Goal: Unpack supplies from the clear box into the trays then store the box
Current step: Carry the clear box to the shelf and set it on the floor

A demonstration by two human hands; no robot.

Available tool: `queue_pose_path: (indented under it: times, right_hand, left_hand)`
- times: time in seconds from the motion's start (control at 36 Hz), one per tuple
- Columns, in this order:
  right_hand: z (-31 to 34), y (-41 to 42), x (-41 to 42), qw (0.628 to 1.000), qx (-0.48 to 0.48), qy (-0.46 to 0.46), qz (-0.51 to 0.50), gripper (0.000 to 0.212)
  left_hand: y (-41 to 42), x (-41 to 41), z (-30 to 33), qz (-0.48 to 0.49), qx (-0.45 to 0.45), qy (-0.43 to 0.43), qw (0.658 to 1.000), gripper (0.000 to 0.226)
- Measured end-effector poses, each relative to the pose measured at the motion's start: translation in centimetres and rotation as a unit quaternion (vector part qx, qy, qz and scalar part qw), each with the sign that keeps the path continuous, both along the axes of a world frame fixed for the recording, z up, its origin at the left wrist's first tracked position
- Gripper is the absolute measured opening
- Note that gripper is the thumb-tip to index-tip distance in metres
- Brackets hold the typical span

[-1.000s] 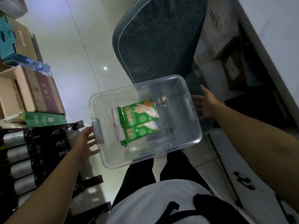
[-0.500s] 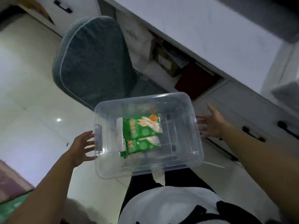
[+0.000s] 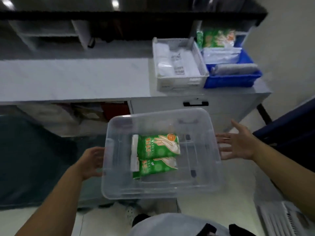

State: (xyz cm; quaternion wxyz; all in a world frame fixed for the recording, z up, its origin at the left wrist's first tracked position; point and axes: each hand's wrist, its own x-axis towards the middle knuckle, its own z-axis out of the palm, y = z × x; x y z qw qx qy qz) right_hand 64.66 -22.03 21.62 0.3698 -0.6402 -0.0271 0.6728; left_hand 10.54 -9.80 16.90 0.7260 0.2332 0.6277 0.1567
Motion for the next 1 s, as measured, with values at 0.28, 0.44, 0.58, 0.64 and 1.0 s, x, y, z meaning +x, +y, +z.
queue_pose_path:
  times: [0.28,0.44,0.58,0.64,1.0]
  right_hand:
    - [5.5,-18.4,15.6,0.991,0.037,0.008,-0.126,0.087]
    - [6.4,-29.3,20.4,0.974,0.064,0.023,-0.216,0.092]
    - [6.2,-37.1,21.9,0.950,0.060,0.027,-0.306,0.097]
    - [5.8,-39.5,22.2,0.938,0.059,0.022,-0.341,0.095]
    - [5.2,-44.2,21.7,0.845,0.072,0.031,-0.528,0.089]
  left_hand:
    - [1.7,23.1,6.0,-0.153,0.028,0.011,0.988,0.018]
    - [0.2,36.7,7.5,-0.296,0.081,0.075,0.949,0.026]
    - [-1.4,46.9,8.1,-0.403,0.092,0.113,0.903,0.029]
    - [-1.4,51.0,8.3,-0.446,0.090,0.115,0.883,0.040]
    - [0.8,77.8,9.0,-0.677,0.091,0.106,0.722,0.075]
